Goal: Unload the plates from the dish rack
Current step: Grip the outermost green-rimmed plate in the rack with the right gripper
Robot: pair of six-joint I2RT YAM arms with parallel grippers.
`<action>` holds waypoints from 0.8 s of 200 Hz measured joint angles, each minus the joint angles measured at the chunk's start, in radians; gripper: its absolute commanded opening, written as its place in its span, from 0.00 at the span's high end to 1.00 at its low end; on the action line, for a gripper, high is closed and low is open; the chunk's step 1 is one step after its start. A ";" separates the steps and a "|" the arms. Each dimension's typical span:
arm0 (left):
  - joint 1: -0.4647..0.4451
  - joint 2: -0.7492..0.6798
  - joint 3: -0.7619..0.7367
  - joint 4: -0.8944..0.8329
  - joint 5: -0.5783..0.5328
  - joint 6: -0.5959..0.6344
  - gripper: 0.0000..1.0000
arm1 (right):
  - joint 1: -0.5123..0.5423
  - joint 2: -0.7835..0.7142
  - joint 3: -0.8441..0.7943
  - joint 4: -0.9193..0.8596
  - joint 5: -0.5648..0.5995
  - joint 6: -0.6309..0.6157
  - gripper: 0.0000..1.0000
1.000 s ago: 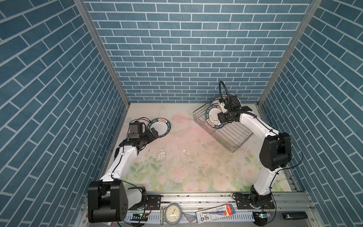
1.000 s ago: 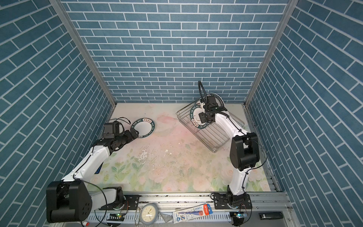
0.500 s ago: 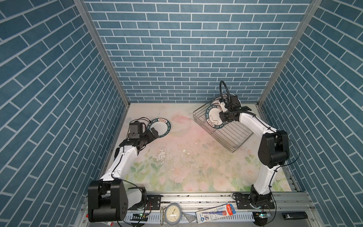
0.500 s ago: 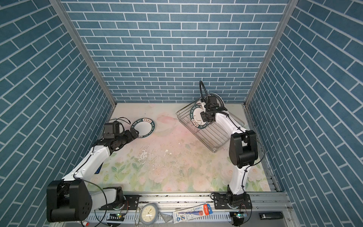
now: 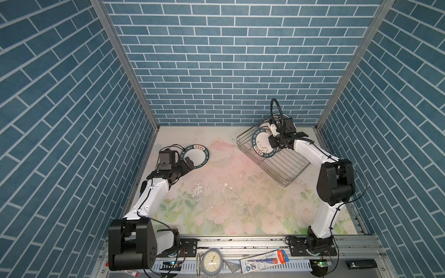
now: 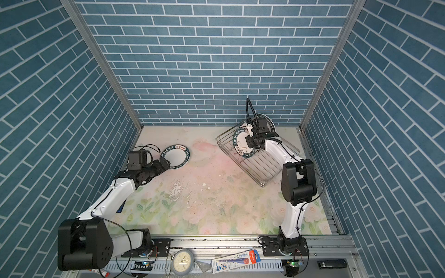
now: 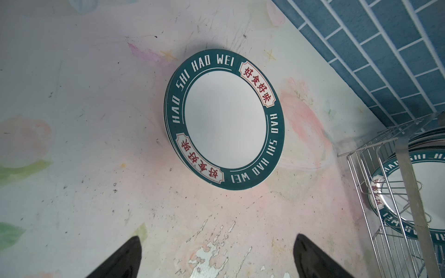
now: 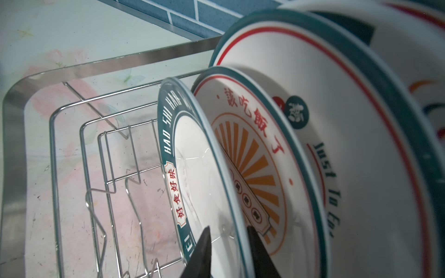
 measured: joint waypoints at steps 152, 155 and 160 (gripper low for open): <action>0.000 -0.005 0.001 -0.033 0.011 0.019 0.01 | -0.004 -0.004 -0.023 0.051 -0.033 -0.013 1.00; 0.000 -0.004 0.002 -0.035 0.014 0.020 0.01 | -0.004 -0.004 -0.023 0.051 -0.033 -0.013 1.00; 0.000 -0.003 0.003 -0.039 0.017 0.020 0.01 | -0.004 -0.004 -0.023 0.051 -0.033 -0.013 1.00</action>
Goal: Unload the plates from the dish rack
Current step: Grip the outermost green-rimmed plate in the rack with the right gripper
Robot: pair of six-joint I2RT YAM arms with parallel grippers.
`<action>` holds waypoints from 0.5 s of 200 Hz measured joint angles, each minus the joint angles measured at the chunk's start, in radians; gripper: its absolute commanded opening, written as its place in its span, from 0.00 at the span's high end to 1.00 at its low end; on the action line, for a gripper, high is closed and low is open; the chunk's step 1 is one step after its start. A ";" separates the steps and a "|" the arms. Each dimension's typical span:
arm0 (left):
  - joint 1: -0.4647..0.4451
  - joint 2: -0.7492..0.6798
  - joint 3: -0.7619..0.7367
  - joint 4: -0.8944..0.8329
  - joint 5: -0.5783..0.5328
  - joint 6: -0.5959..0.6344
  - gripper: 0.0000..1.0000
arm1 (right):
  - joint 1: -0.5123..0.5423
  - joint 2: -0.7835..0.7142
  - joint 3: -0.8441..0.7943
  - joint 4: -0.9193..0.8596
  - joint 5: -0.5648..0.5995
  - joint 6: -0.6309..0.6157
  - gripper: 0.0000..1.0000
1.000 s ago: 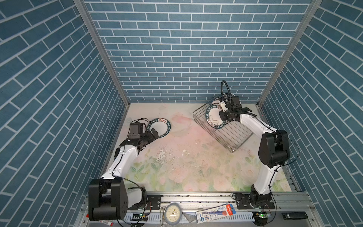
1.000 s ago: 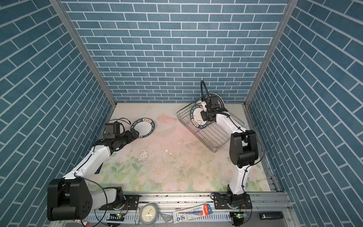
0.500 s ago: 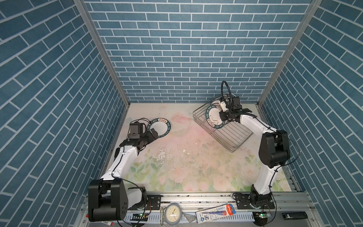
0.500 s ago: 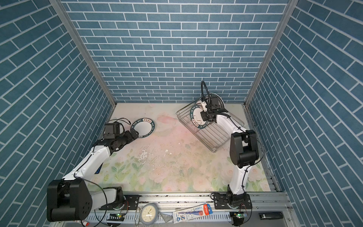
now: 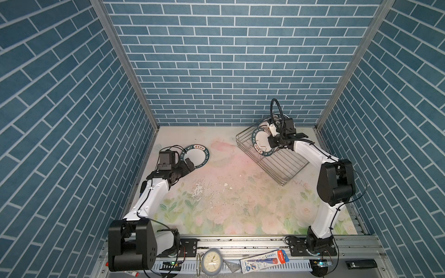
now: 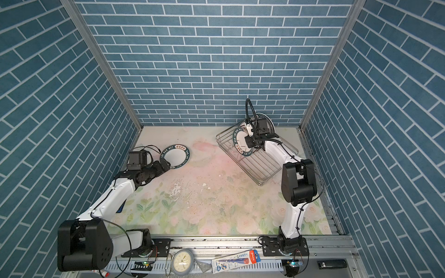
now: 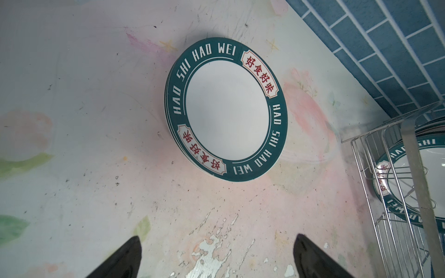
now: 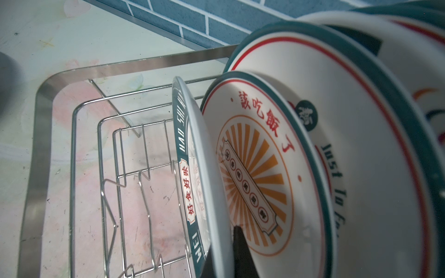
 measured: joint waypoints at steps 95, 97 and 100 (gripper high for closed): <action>0.000 0.034 0.020 -0.042 0.025 0.015 0.01 | 0.000 -0.030 -0.007 -0.016 0.019 -0.031 1.00; 0.000 0.034 0.020 -0.043 0.025 0.015 0.01 | 0.000 -0.031 -0.008 -0.016 0.020 -0.032 1.00; 0.000 0.034 0.020 -0.043 0.025 0.015 0.01 | 0.000 -0.034 -0.011 -0.016 0.022 -0.032 1.00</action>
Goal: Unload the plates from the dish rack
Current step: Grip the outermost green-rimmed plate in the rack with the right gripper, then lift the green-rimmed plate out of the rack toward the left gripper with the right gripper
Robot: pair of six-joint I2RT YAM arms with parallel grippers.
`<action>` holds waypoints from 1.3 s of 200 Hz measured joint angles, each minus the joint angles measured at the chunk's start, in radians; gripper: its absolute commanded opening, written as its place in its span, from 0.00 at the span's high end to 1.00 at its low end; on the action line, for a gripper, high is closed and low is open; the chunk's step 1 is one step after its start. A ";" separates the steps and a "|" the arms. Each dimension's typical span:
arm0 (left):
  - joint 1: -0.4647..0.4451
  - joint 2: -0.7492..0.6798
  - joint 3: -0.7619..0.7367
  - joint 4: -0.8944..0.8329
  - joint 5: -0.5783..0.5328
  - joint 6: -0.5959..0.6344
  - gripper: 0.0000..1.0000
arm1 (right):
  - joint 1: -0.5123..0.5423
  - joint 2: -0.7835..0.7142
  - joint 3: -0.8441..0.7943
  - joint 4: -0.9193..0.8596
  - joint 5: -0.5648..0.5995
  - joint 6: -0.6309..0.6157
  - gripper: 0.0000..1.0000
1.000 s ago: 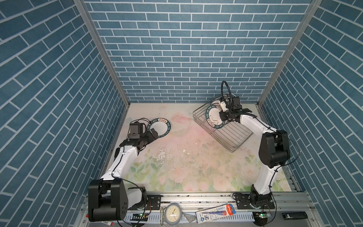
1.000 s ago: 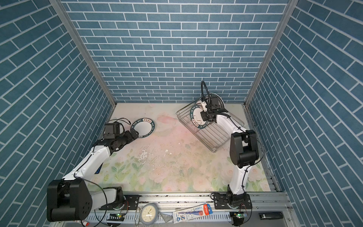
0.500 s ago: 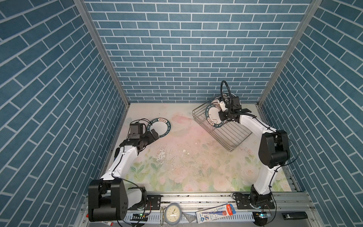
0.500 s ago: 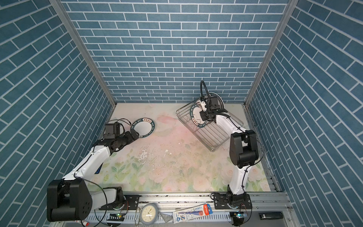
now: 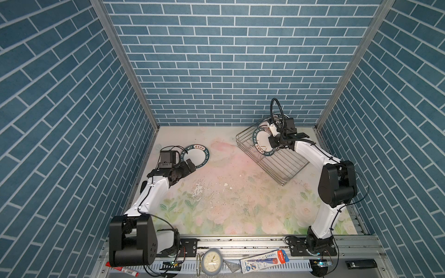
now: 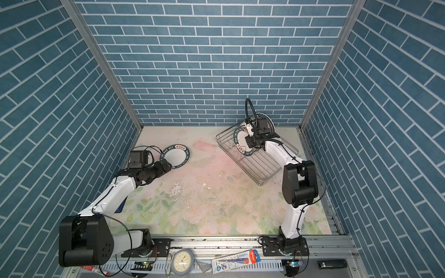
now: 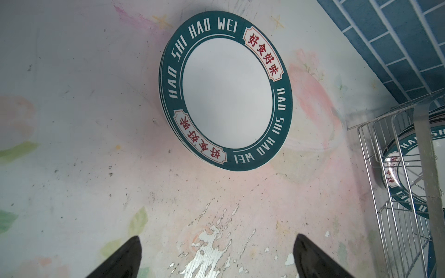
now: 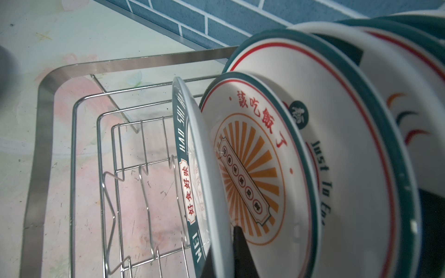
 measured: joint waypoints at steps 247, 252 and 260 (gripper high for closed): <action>-0.095 -0.038 0.005 0.053 0.071 0.024 0.01 | 0.008 -0.589 -0.372 0.170 -0.200 0.390 1.00; -0.098 -0.038 0.005 0.054 0.073 0.023 0.01 | 0.009 -0.599 -0.392 0.181 -0.206 0.423 1.00; -0.103 -0.038 0.005 0.054 0.075 0.021 0.01 | 0.011 -0.611 -0.416 0.187 -0.213 0.474 1.00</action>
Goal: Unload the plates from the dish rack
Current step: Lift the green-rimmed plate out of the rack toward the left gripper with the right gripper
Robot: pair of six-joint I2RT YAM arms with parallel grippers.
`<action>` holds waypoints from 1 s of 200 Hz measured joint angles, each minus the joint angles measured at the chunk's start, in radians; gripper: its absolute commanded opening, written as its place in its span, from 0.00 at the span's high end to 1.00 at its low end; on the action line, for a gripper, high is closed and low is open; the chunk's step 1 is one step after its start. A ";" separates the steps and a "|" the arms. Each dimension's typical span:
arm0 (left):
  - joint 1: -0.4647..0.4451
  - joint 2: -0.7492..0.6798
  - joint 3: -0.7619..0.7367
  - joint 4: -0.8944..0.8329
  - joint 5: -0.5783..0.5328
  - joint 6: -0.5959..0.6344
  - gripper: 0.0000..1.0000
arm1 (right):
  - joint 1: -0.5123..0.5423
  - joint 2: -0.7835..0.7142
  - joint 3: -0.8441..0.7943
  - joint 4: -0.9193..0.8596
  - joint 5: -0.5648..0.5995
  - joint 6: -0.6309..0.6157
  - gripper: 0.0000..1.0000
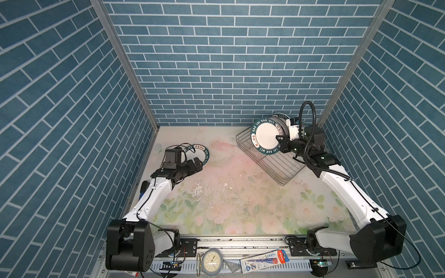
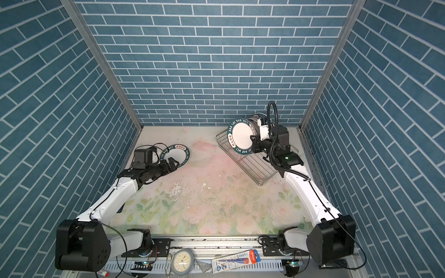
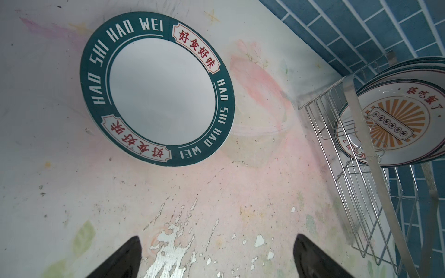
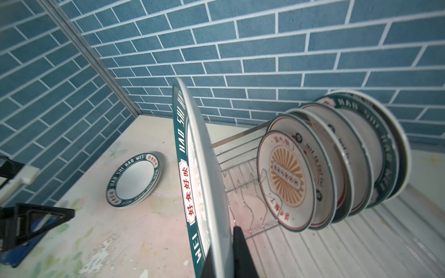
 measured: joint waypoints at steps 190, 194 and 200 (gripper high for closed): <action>-0.086 -0.082 -0.084 0.188 0.109 -0.125 0.01 | 0.177 0.265 -0.118 0.295 -0.154 0.532 1.00; -0.087 -0.083 -0.083 0.190 0.113 -0.127 0.01 | 0.180 0.270 -0.118 0.299 -0.154 0.533 1.00; -0.088 -0.083 -0.084 0.194 0.117 -0.128 0.01 | 0.182 0.277 -0.118 0.304 -0.156 0.538 1.00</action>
